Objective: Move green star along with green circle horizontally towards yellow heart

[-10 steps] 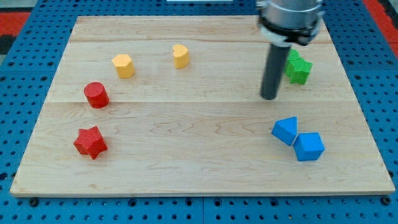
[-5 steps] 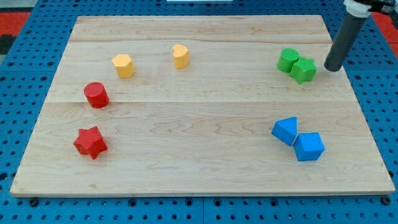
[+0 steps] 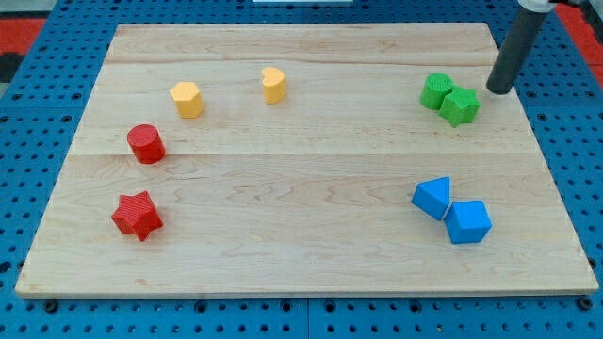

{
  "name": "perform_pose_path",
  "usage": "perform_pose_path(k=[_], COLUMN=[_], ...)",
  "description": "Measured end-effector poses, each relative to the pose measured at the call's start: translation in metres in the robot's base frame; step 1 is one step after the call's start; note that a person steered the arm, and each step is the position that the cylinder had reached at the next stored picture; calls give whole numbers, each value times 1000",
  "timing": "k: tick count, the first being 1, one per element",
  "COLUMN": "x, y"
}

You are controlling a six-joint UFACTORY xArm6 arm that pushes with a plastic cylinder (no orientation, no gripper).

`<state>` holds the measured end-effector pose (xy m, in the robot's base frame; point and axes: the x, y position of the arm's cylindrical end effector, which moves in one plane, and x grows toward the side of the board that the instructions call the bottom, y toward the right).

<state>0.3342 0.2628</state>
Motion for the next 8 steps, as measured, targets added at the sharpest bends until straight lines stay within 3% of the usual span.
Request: perform_pose_path(k=[2, 3, 5, 7, 8], x=[24, 87, 38, 38, 38], y=[5, 4, 3, -1, -32])
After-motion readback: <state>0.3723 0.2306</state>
